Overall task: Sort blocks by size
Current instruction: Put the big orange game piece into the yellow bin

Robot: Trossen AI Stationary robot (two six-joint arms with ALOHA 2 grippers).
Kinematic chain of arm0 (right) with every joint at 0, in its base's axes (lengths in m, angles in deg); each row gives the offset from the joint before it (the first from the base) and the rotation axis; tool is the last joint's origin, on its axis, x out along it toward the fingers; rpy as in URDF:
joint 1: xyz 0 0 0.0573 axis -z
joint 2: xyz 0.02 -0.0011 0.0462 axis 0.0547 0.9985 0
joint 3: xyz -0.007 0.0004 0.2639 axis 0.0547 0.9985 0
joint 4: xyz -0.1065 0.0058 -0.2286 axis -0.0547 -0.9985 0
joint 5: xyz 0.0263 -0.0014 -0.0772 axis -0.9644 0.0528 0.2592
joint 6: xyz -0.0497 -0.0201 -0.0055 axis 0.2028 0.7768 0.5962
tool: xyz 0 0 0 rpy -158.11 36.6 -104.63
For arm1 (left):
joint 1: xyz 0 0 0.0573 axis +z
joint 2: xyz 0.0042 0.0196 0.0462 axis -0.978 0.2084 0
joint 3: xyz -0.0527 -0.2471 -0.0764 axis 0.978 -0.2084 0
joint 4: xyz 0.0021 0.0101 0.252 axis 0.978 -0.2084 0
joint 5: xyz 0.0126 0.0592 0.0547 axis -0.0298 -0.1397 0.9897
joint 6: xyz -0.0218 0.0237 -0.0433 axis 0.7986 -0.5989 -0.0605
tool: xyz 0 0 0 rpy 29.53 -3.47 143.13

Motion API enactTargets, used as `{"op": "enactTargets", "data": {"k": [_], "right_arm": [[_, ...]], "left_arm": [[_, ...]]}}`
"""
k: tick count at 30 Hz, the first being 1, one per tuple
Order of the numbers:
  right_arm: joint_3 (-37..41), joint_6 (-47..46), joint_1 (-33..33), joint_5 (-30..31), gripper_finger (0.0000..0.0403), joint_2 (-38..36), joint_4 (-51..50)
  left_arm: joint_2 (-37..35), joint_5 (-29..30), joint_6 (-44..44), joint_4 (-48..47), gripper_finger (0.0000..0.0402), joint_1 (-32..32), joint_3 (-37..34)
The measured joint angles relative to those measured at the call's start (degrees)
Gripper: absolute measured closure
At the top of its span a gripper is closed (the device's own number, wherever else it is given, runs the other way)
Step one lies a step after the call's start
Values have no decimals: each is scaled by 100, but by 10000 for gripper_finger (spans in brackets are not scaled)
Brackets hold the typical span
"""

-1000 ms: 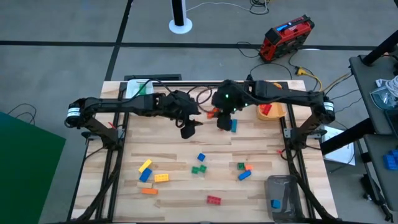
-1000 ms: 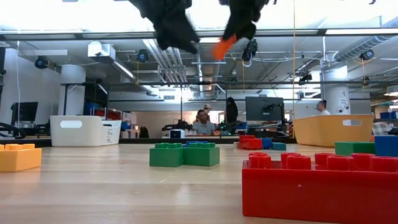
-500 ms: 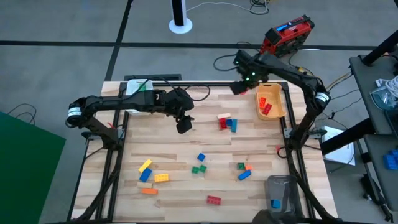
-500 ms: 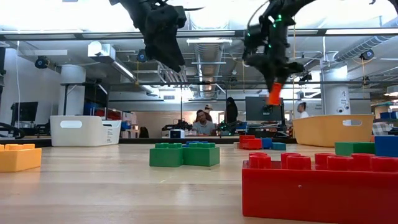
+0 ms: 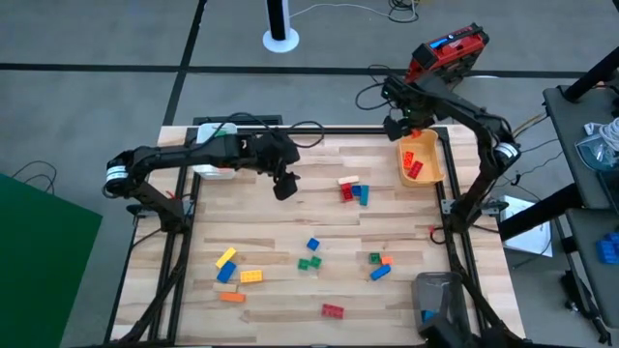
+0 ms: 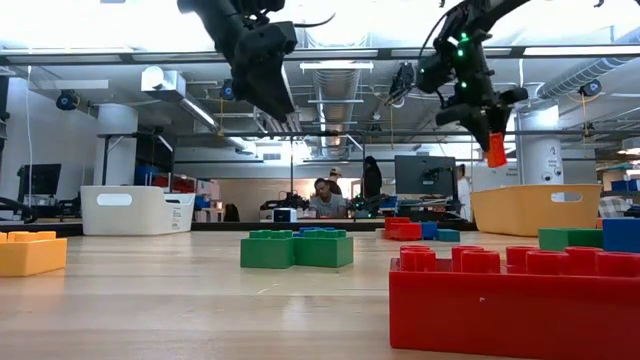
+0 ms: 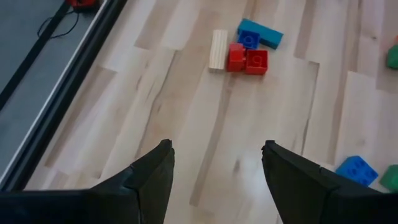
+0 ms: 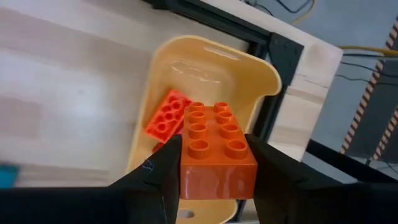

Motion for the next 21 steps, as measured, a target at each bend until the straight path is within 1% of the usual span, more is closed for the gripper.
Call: {"op": "enactTargets", "data": {"k": [7,15,18,21], "right_arm": [[621,378,297,-1,256,-5,428],[1088,447,345,-90,253,-11,864],[1140,551,345,-276,241,-11,995],[1140,579,345,-300,215,-16,1044]], "left_arm": [[0,-4,48,-163,182,75,0],[0,-8,193,-208,182,75,0],[0,-10,233,-209,182,75,0],[0,-14,311,-209,182,75,0]]}}
